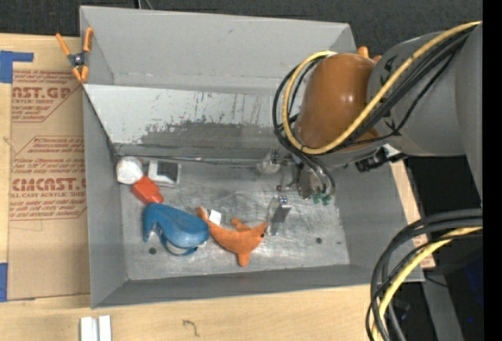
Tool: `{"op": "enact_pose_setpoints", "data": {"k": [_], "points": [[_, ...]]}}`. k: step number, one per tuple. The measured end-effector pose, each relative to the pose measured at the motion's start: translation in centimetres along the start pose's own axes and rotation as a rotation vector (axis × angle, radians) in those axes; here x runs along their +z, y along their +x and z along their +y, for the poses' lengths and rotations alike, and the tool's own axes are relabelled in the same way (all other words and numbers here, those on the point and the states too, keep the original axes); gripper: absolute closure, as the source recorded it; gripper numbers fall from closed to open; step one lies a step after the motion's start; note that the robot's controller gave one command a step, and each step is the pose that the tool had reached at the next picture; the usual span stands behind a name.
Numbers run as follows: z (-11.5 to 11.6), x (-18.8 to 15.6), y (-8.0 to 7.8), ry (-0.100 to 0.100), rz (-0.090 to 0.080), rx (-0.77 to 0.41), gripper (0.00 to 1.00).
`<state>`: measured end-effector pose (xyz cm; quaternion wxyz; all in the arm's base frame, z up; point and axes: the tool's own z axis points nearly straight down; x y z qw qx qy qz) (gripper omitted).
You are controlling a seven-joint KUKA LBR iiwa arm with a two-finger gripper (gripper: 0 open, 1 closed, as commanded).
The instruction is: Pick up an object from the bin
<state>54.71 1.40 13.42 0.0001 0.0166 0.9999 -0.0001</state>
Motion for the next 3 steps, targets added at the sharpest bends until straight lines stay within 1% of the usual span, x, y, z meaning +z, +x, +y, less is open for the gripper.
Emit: {"op": "enact_pose_setpoints", "data": {"k": [1,2,3], "points": [[0.6,6.2,1.6,-0.001,-0.007,-0.238,1.00],[0.6,6.2,1.6,-0.001,-0.007,-0.238,1.00],[-2.9,-7.4,5.1,-0.002,0.001,-0.626,1.00]]}}
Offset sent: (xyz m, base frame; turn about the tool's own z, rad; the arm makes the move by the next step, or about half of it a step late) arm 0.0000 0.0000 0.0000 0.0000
